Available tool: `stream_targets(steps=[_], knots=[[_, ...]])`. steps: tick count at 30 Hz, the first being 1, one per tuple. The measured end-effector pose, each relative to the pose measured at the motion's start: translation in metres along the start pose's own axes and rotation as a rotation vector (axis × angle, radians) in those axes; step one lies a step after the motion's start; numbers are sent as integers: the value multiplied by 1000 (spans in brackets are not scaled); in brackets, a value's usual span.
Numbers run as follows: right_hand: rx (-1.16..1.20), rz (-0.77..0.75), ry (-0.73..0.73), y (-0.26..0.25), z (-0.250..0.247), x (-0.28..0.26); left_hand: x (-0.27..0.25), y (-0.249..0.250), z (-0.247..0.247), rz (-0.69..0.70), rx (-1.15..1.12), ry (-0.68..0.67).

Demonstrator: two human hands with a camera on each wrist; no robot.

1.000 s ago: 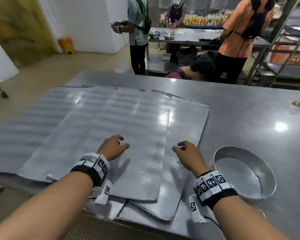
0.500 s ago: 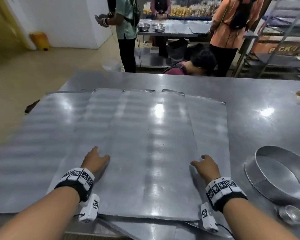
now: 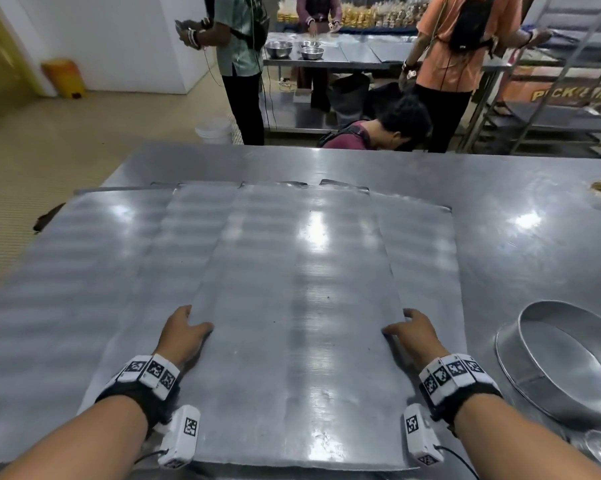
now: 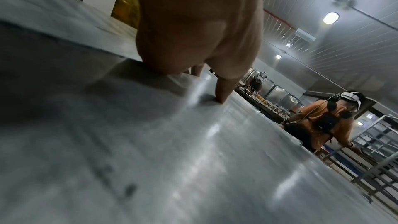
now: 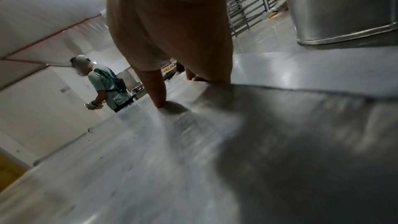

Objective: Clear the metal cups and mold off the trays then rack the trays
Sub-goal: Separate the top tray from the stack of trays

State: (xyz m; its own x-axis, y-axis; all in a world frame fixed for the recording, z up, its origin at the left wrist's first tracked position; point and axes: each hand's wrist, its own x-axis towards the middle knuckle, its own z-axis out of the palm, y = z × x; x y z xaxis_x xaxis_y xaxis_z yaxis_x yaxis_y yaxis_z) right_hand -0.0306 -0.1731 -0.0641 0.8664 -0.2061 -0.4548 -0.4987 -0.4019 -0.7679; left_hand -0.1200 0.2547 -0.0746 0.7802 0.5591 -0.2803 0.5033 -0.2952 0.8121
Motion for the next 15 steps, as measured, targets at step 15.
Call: stream_targets(steps=[15], knots=[[274,48,271,47,-75,8,15,82,86,173,-23,-201]])
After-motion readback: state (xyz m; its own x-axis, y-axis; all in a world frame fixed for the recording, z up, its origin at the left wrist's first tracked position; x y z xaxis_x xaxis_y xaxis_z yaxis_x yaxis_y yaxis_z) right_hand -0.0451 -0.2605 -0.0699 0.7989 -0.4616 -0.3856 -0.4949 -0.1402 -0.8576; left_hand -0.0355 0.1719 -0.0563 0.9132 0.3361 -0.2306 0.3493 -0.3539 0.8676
